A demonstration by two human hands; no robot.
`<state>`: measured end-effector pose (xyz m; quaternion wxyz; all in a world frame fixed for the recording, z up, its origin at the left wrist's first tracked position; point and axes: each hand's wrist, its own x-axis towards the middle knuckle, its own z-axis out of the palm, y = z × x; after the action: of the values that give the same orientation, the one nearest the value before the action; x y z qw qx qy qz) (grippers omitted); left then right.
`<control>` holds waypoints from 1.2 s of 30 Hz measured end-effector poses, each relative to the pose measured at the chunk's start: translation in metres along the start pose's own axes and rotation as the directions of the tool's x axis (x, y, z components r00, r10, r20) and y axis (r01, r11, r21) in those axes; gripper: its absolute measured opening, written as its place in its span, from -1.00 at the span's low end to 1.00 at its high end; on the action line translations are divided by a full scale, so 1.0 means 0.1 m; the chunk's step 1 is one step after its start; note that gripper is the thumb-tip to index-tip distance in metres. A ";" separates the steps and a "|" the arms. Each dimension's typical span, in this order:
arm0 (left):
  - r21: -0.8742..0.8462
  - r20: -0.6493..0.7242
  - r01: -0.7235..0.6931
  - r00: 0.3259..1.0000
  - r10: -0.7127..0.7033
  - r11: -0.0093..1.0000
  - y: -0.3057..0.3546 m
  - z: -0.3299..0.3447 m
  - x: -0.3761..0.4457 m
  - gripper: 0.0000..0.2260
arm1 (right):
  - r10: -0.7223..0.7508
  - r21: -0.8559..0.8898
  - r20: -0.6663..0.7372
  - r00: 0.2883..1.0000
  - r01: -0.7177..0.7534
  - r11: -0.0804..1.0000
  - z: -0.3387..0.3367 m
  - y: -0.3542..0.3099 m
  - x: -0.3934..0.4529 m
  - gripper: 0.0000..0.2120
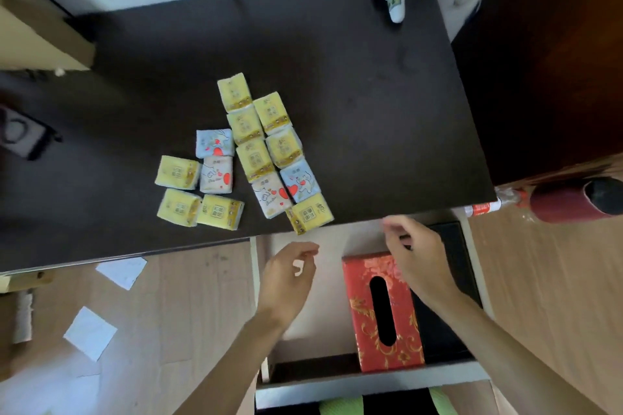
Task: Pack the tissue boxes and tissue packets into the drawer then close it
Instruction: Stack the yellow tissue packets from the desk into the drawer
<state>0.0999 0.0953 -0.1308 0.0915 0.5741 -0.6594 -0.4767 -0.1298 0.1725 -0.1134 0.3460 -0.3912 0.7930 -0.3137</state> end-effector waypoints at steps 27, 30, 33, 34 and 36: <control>-0.024 -0.169 0.201 0.965 -0.202 0.979 0.53 -1.55 3.17 -0.44 | 0.103 -0.205 -0.122 0.987 -0.127 0.971 1.63 -1.51 2.34 -0.41; -0.046 -0.237 0.094 0.966 -0.102 0.995 0.61 -1.58 3.09 -0.55 | 0.289 0.192 -0.016 0.957 -0.280 0.941 1.46 -1.55 2.39 -0.50; -0.182 -0.303 -0.048 0.953 -0.010 0.982 0.71 -1.65 2.76 -0.64 | 0.365 0.571 0.051 0.930 -0.327 0.753 1.10 -1.57 2.24 -0.62; -0.246 -0.292 -0.085 0.956 0.009 0.966 0.73 -1.67 2.58 -0.67 | 0.341 0.583 0.028 0.940 -0.293 0.758 0.96 -1.54 2.11 -0.64; -0.354 -0.239 -0.115 0.971 0.029 0.928 0.73 -1.66 2.15 -0.67 | 0.253 0.543 -0.004 0.967 -0.210 0.813 0.69 -1.45 1.74 -0.65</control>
<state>0.0927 -0.1817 -0.0812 0.2897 0.5736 -0.5650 -0.5175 -0.0957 -0.0603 -0.0938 0.4470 -0.1665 0.7271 -0.4937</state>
